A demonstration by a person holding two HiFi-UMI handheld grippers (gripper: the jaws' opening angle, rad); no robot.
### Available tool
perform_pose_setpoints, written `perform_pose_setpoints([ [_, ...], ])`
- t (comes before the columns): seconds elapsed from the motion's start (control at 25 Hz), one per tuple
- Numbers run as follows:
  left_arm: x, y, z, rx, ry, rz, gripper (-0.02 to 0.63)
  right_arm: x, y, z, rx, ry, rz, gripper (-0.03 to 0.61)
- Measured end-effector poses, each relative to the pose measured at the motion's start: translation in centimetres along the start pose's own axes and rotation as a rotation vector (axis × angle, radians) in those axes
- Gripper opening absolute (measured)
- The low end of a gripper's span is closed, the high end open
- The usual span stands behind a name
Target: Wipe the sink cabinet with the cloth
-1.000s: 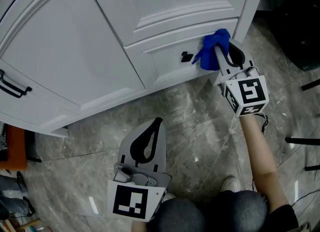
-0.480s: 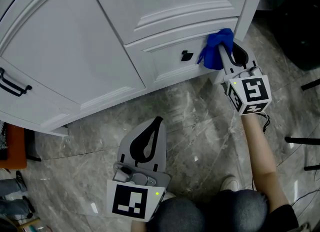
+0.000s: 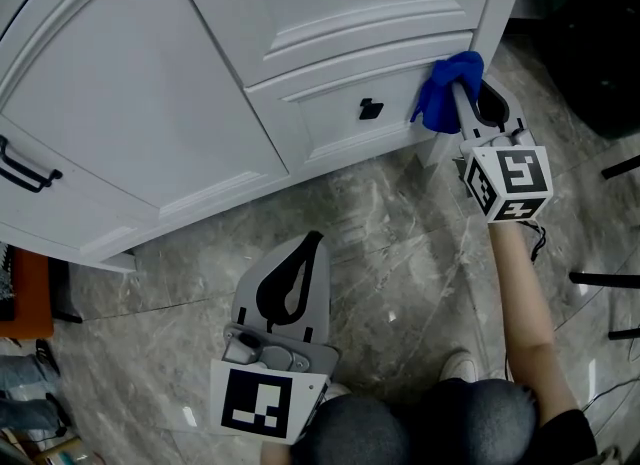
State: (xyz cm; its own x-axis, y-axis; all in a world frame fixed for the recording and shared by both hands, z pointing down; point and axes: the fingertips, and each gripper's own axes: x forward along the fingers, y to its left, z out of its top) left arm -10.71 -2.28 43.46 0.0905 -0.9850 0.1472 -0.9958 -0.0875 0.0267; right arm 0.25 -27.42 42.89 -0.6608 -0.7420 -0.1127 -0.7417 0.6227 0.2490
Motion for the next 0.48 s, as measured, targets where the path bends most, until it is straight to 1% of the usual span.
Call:
perform_pose_setpoints([
  [0.08, 0.0, -0.2, 0.0, 0.001, 0.000, -0.004, 0.003, 0.0, -0.5, -0.1, -0.019, 0.008, -0.019, 0.061],
  [0.28, 0.0, -0.2, 0.1, 0.000, 0.001, -0.001, 0.003, -0.2, -2.1, -0.4, 0.040, 0.007, -0.061, 0.061],
  [0.48, 0.1, -0.7, 0.2, 0.006, 0.001, -0.015, 0.003, -0.1, -2.1, -0.4, 0.019, 0.015, -0.071, 0.061],
])
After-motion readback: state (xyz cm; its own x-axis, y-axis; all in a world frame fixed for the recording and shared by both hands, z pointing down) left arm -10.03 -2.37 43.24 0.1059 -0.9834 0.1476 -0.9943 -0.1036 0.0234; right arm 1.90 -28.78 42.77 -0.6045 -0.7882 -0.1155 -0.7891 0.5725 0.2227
